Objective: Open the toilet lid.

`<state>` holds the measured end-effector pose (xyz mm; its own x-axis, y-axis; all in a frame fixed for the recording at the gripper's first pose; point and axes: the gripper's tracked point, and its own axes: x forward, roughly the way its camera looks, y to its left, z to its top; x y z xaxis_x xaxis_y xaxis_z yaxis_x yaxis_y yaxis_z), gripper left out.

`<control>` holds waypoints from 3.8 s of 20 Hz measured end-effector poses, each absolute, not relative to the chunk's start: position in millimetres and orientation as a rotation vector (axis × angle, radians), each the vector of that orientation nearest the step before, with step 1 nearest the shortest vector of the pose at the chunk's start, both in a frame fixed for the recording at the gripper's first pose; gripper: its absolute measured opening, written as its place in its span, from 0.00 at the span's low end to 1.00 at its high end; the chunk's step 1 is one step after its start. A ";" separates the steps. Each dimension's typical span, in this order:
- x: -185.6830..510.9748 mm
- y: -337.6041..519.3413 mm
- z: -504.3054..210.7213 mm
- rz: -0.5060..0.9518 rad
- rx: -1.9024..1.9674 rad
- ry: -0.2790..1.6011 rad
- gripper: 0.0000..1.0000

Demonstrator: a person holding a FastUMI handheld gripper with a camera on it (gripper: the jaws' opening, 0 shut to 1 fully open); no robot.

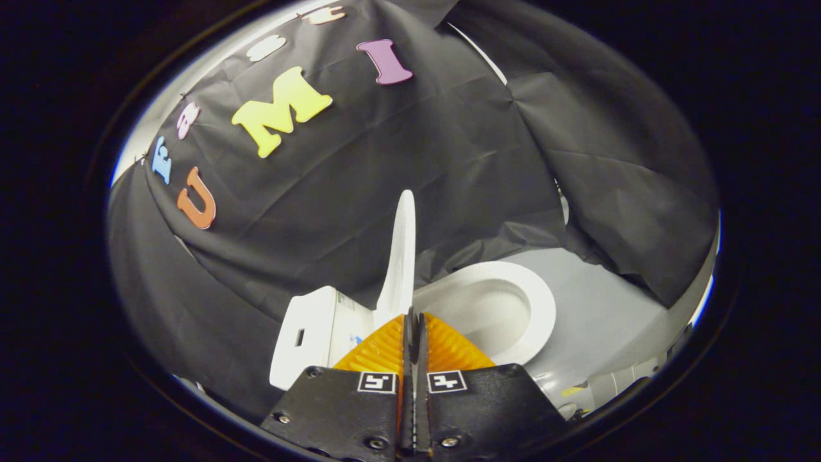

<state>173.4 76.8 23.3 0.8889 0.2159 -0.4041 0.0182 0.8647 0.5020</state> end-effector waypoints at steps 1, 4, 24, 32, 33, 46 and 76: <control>173.0 80.5 25.8 0.112 0.514 0.467 0.05; 171.1 93.7 32.9 0.117 0.481 0.454 0.05; 163.7 185.6 77.1 0.152 0.301 0.387 0.05; 158.1 225.7 85.8 0.181 0.233 0.360 0.05; 157.5 229.6 87.2 0.178 0.224 0.356 0.05; 151.6 298.0 93.4 0.155 -0.014 0.265 0.05; 102.4 329.9 174.4 0.335 -0.163 -0.127 1.00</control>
<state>102.4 329.9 174.4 0.9365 0.3370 0.0972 -0.3165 0.9314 -0.1800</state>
